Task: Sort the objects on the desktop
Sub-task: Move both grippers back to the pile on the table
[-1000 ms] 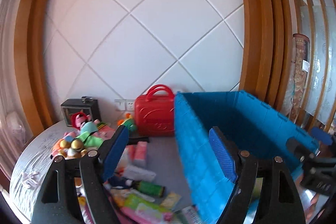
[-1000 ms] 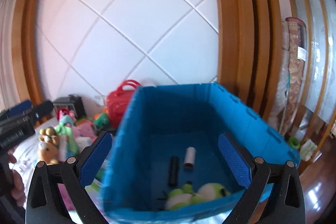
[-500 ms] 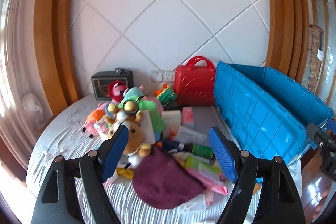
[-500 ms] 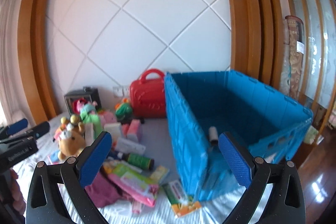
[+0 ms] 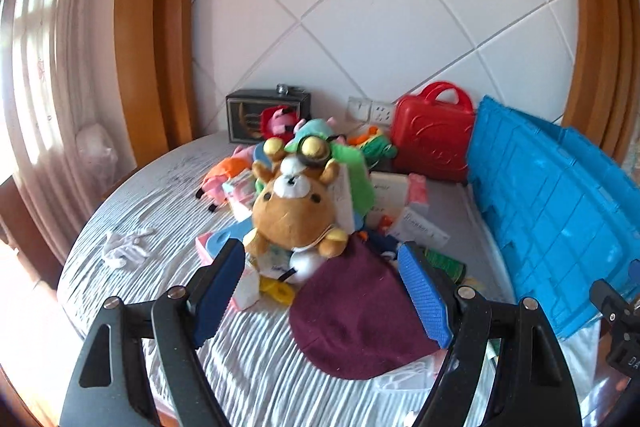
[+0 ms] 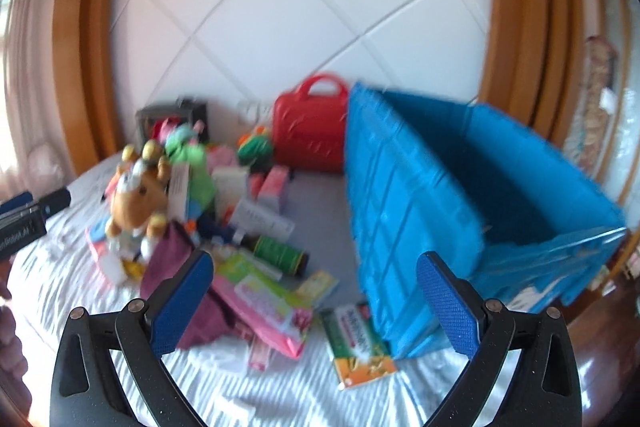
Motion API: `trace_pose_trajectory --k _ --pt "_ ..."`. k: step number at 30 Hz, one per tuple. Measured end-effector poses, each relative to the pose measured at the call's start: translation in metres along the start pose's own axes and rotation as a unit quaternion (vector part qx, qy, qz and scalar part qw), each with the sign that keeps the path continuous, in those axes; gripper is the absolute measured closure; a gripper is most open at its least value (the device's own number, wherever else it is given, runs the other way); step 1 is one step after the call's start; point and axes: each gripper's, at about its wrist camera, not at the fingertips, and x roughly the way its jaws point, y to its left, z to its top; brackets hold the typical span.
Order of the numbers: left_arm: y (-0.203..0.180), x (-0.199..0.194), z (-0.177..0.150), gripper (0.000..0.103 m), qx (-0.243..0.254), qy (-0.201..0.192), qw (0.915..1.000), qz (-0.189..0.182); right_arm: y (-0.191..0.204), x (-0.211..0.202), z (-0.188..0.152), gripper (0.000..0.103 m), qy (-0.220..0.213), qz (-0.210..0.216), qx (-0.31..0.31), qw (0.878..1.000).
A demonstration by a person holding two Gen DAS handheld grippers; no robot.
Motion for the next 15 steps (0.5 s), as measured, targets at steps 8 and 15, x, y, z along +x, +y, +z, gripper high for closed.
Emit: trace_pose_trajectory --k 8,15 --pt "0.014 0.043 -0.043 0.024 0.002 0.078 0.9955 0.053 -0.014 0.074 -0.046 0.000 0.099 0.066 0.013 0.993" --pt "-0.003 0.089 -0.074 0.024 0.053 0.126 0.9898 0.041 -0.016 0.114 -0.076 0.017 0.164 0.072 0.028 0.983"
